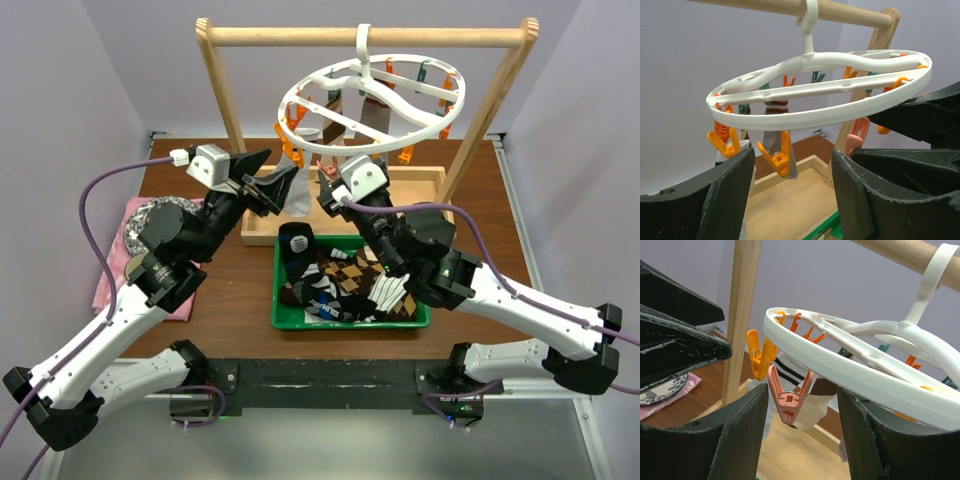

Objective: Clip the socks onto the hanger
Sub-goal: Open the clamp at the hanger.

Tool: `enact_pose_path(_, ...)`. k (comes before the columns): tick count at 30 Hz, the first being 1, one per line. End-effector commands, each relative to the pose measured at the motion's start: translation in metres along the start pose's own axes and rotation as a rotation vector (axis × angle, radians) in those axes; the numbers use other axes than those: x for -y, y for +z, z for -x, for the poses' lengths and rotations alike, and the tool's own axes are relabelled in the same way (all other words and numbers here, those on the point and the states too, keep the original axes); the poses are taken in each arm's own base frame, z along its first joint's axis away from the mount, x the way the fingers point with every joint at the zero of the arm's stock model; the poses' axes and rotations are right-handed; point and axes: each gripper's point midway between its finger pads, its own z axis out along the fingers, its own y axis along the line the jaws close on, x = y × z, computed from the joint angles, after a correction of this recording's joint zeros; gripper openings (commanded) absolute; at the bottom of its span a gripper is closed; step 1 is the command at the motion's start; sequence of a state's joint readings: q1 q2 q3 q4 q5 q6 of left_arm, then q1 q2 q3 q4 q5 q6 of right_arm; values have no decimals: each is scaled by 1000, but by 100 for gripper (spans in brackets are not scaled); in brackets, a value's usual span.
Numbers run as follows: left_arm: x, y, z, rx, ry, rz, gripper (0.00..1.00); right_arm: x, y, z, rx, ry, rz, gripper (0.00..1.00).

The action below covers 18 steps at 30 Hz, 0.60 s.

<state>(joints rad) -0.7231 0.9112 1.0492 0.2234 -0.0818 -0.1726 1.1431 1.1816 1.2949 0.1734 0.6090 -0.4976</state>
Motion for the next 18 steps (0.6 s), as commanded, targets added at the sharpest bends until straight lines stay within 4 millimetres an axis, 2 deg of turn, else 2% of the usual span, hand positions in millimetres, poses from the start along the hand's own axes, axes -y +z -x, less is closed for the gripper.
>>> enact_pose_path(1, 2, -1, 17, 62, -15, -3, 68, 5, 0, 22, 105, 72, -6, 59)
enact_pose_path(9, 2, -5, 14, 60, -21, -6, 68, -1, 6, 23, 139, 105, -16, 51)
enact_pose_path(13, 3, -6, 13, 54, -19, -12, 68, -7, 8, 21, 142, 120, -7, 40)
enact_pose_path(18, 2, -5, 6, 33, -16, -7, 68, -6, 3, 21, 154, 149, 2, 33)
